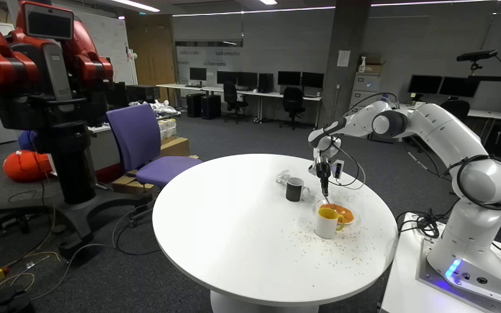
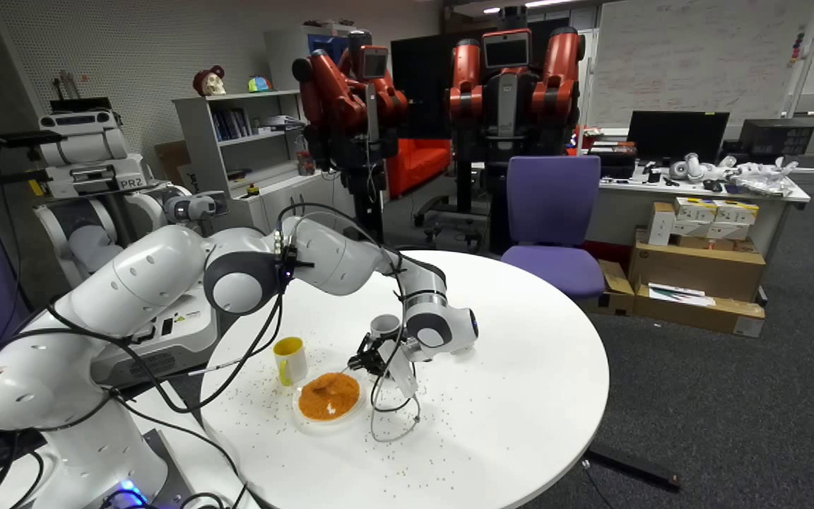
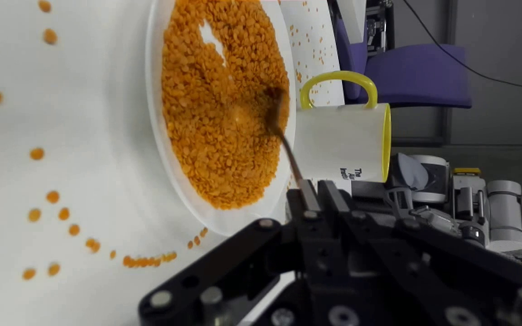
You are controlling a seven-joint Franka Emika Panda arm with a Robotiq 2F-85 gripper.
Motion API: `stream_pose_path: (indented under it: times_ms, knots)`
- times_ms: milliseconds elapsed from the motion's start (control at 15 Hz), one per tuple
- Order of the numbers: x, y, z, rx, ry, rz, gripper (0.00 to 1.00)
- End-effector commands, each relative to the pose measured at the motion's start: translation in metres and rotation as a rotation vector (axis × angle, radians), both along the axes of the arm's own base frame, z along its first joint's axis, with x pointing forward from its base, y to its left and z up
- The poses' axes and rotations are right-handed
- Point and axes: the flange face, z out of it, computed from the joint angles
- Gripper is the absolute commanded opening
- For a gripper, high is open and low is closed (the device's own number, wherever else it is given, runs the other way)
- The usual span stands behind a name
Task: Use the spoon to scoop up the contents in the container
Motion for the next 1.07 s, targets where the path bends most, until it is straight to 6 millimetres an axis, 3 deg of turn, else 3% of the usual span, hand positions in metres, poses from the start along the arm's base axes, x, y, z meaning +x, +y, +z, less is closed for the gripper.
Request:
stream_pose_path:
  times_ms: [0, 333, 600, 800, 1000]
  knots:
    - [-0.003, 0.000, 0.007, 0.027, 0.009, 0.028, 0.00]
    - [-0.003, -0.002, 0.008, 0.006, 0.007, 0.037, 0.00]
    - [-0.003, -0.013, 0.020, -0.148, -0.007, 0.096, 0.00]
    - [0.004, -0.020, 0.048, -0.269, -0.093, 0.126, 0.00]
    - [0.012, -0.015, 0.083, -0.305, -0.203, 0.107, 0.00]
